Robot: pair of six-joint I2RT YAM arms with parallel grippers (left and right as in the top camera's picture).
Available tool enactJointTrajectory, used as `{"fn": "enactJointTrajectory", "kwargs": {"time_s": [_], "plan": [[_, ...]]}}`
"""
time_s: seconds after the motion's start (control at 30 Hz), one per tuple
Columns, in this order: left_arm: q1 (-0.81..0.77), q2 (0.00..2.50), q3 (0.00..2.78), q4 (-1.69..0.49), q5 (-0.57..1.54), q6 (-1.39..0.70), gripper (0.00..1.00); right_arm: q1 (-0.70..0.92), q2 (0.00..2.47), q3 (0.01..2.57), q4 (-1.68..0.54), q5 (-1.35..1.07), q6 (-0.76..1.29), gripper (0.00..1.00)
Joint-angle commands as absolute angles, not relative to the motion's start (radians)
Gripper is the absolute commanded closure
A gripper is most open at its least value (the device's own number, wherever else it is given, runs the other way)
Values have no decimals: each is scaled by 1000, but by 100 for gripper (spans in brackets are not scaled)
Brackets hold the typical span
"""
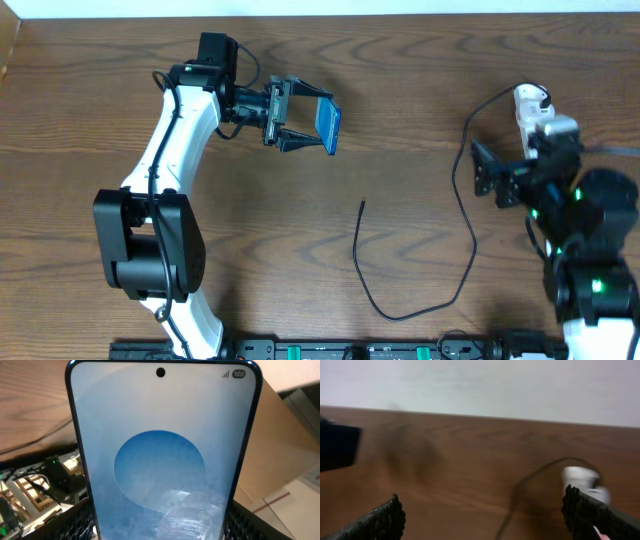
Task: Plug charger to phone and switch on socket
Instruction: 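Move the right gripper from rest toward the phone held by the left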
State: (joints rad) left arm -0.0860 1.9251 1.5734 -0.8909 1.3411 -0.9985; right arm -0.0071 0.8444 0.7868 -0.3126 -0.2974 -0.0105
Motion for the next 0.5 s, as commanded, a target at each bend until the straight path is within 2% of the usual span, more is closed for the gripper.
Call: {"fn": "enactJointTrajectory", "kwargs": {"time_s": [0.0, 0.3, 0.47], "plan": [[-84, 1895, 1607, -892, 1296, -1001, 93, 0, 942, 875, -332, -476, 38, 1], [-85, 1895, 1607, -892, 1098, -1059, 93, 0, 1213, 986, -327, -667, 232, 1], [-89, 1895, 1607, -892, 1030, -1079, 93, 0, 1297, 985, -299, -659, 264, 1]]}}
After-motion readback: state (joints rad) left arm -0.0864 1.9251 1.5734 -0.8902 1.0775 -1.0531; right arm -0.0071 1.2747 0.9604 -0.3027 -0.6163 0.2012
